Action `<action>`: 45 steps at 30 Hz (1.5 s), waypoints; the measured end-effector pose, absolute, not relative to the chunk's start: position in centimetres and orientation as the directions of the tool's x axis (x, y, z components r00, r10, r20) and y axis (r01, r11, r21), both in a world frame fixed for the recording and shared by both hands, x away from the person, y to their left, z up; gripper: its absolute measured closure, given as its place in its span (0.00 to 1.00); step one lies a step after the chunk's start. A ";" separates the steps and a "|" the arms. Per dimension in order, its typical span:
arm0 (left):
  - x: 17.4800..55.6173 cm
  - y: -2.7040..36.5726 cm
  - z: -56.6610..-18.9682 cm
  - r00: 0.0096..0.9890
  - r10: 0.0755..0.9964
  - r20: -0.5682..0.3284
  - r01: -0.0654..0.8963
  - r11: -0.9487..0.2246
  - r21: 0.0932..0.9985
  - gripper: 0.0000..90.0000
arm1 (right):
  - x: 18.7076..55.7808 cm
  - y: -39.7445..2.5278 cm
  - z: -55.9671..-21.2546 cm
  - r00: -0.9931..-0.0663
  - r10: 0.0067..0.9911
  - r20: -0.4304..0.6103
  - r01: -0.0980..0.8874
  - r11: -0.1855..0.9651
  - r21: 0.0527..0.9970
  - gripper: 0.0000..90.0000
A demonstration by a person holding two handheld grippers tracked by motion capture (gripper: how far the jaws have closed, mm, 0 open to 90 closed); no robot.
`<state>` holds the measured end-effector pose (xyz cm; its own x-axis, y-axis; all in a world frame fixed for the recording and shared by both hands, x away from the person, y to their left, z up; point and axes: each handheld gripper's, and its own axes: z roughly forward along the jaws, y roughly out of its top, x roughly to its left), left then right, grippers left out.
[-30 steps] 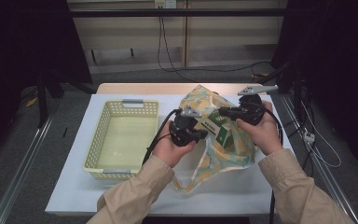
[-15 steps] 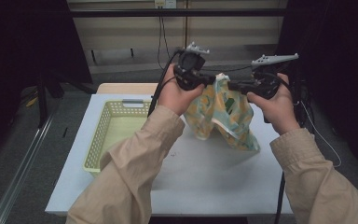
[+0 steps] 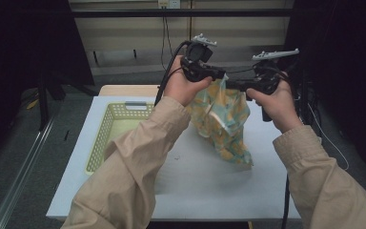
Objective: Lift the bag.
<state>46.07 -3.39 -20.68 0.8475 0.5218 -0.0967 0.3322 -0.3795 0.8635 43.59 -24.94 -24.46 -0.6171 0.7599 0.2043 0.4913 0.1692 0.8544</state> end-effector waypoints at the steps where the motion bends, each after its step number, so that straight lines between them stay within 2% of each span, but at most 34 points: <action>1: 45.9 -2.9 -21.1 0.845 0.525 -0.106 0.347 -0.386 0.855 0.61 | 43.4 -24.7 -24.7 -0.616 0.760 0.207 0.492 0.166 0.855 0.79; 3: 45.3 -1.8 -21.8 0.845 0.524 -0.107 0.351 -0.391 0.851 0.58 | 42.8 -24.4 -25.3 -0.620 0.750 0.229 0.494 0.147 0.857 0.61; 4: 45.0 -1.2 -22.2 0.842 0.528 -0.106 0.353 -0.393 0.849 0.53 | 42.5 -24.3 -25.6 -0.617 0.750 0.238 0.505 0.145 0.851 0.54; 6: 44.5 0.0 -22.9 0.841 0.530 -0.102 0.357 -0.405 0.842 0.40 | 41.6 -24.5 -26.1 -0.624 0.747 0.231 0.496 0.149 0.856 0.49; 8: 44.0 1.2 -23.5 0.843 0.527 -0.109 0.362 -0.406 0.839 0.34 | 40.9 -24.9 -26.6 -0.618 0.750 0.235 0.497 0.141 0.856 0.39; 10: 43.4 2.4 -24.0 0.843 0.528 -0.105 0.362 -0.411 0.836 0.25 | 40.2 -25.2 -26.9 -0.623 0.751 0.218 0.488 0.155 0.859 0.35; 13: 42.3 4.3 -24.7 0.850 0.519 -0.092 0.343 -0.411 0.845 0.20 | 39.3 -25.8 -27.5 -0.626 0.754 0.200 0.475 0.165 0.865 0.32; 15: 41.6 5.7 -25.1 0.849 0.521 -0.089 0.343 -0.415 0.843 0.12 | 38.6 -26.2 -28.0 -0.632 0.751 0.191 0.464 0.169 0.870 0.31; 19: 40.1 8.9 -26.7 0.845 0.523 -0.115 0.351 -0.378 0.857 0.07 | 37.3 -27.0 -29.6 -0.632 0.755 0.175 0.458 0.182 0.870 0.28; 27: 38.0 13.6 -29.8 0.835 0.535 -0.126 0.354 -0.348 0.868 0.06 | 35.1 -29.0 -32.8 -0.617 0.766 0.182 0.468 0.171 0.867 0.27; 45: 35.2 18.0 -34.3 0.801 0.577 -0.161 0.377 -0.277 0.884 0.07 | 31.8 -30.2 -36.8 -0.616 0.772 0.159 0.469 0.196 0.861 0.26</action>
<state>35.17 17.95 -34.26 0.8006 0.5771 -0.1613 0.3775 -0.2765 0.8838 31.76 -30.24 -36.82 -0.6158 0.7716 0.1594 0.4685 0.1960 0.8614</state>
